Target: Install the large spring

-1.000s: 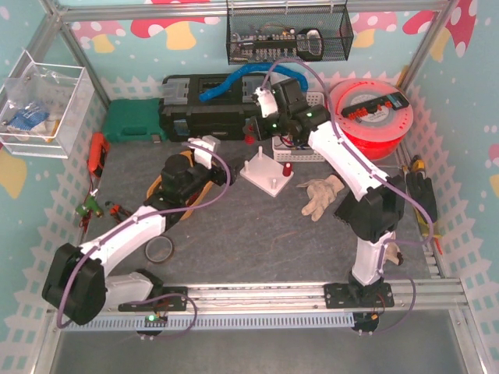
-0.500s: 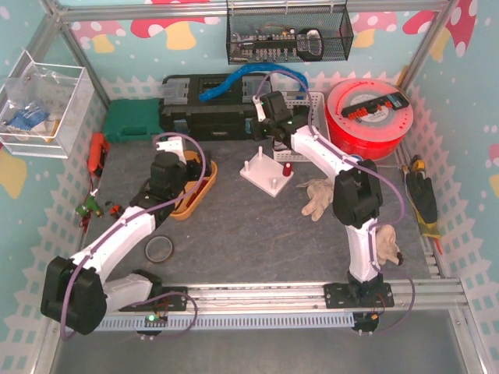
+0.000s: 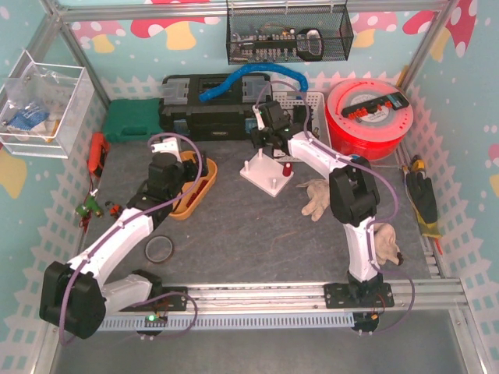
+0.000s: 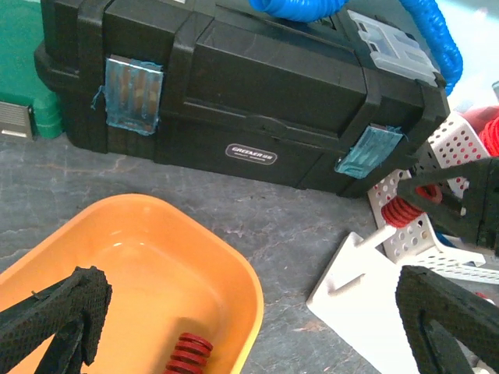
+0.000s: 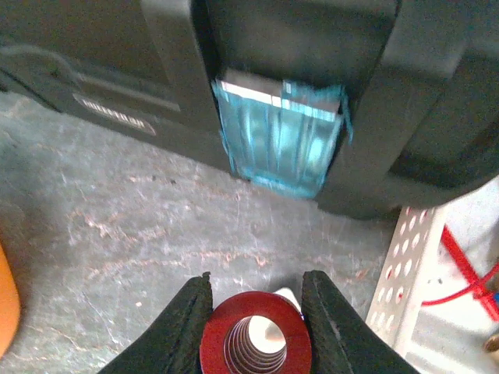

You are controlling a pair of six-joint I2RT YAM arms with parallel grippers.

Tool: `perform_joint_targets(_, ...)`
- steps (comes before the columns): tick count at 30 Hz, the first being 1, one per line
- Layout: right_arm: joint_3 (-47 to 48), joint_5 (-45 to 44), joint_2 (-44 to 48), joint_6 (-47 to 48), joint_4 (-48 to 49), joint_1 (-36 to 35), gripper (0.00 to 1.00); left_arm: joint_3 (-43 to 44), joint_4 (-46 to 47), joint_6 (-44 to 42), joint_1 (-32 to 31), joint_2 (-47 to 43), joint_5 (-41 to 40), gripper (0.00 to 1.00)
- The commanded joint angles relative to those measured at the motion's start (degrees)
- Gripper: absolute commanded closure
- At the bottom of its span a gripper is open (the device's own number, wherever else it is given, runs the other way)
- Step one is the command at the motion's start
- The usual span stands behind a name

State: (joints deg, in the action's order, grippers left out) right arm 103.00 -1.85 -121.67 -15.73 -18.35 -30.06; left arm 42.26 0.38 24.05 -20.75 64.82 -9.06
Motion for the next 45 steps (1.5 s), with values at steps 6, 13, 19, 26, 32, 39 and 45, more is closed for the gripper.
perform_joint_targets(6, -3.8, 0.7, 1.9, -1.4, 3.5, 0.3, 1.0, 1.2, -1.0, -0.2, 0.2, 0.6, -1.4, 0.01)
perform_joint_targets(13, -4.4, 1.9, 0.3, -1.5, 4.7, 0.9, 1.0, 1.7, -0.8, -0.3, 0.1, 1.5, -1.7, 0.01)
perform_joint_targets(19, -5.4, 3.3, -1.3, -2.4, 6.0, 1.1, 0.91, 1.8, -0.8, 0.1, 0.2, 2.2, -1.5, 0.01)
perform_joint_targets(26, -4.8, 3.6, -2.7, -2.5, 6.1, 1.3, 0.7, 2.3, -0.8, 0.7, 0.3, 3.0, -0.6, 0.01)
perform_joint_targets(32, -4.9, 2.8, -1.2, -2.6, 4.9, 1.9, 0.57, 2.3, -1.4, 2.3, 0.8, 3.2, 0.6, 0.01)
perform_joint_targets(39, -3.9, 2.6, 5.8, -1.3, -1.0, 2.2, 0.53, 3.5, -8.4, 5.4, 4.2, 2.6, 2.2, 0.01)
perform_joint_targets(45, -7.8, 4.3, 18.1, -2.8, -5.4, 2.1, 0.44, 5.1, -15.3, 0.1, 8.5, 3.9, 5.5, 0.08)
